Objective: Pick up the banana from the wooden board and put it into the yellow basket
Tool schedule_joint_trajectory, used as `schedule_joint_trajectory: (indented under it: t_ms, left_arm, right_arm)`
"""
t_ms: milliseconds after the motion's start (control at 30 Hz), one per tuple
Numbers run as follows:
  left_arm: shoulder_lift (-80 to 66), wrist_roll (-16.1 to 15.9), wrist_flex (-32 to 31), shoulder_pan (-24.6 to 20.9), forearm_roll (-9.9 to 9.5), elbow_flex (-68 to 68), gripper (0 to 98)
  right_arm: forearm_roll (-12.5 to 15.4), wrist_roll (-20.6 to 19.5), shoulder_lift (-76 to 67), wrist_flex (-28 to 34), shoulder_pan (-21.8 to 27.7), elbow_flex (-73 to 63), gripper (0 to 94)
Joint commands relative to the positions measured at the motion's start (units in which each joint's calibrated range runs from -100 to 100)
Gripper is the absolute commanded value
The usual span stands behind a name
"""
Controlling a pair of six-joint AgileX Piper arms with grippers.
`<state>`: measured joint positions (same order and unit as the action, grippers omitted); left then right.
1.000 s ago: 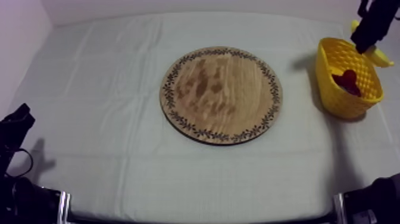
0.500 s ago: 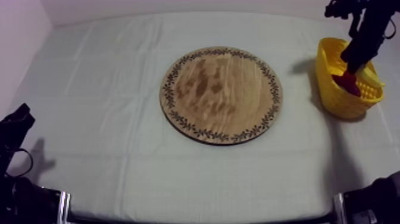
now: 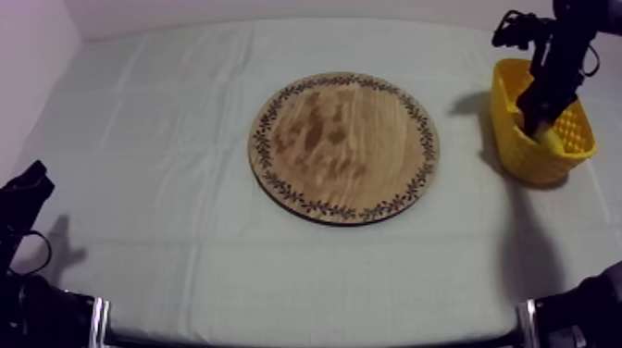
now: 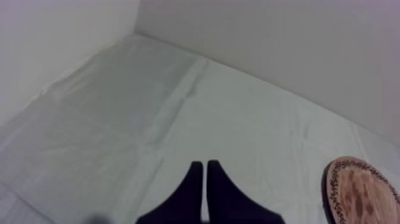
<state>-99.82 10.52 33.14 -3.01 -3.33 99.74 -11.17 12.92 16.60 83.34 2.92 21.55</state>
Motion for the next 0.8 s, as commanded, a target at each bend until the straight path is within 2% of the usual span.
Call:
schedule_joint_trajectory:
  t_ms: [0,67,167,400,533,767]
  left_arm:
    - [0.00,0.01,0.00,0.01,-0.02,0.03,0.1]
    - [0.00,0.00,0.00,0.01,-0.02,0.03,0.1]
    - [0.00,-0.02,0.00,0.01,-0.02,0.03,0.1]
    - [0.00,-0.03,0.00,0.01,-0.02,0.03,0.1]
    - [0.00,-0.04,0.00,0.01,-0.02,0.03,0.1]
    - [0.00,0.00,0.00,0.01,-0.02,0.03,0.1]
  right_arm:
    - [0.09,-0.05,0.12,0.23,0.03,-0.18,72.4]
    - [0.08,-0.08,0.21,0.22,-0.05,-0.31,79.4]
    - [0.05,-0.03,0.20,0.33,-0.16,-0.59,84.5]
    - [0.31,0.32,-1.05,0.65,0.11,-1.84,86.8]
    - [0.91,1.02,-3.37,1.17,0.53,-3.27,83.2]
    - [2.45,2.86,-9.39,2.04,1.09,-4.19,68.9]
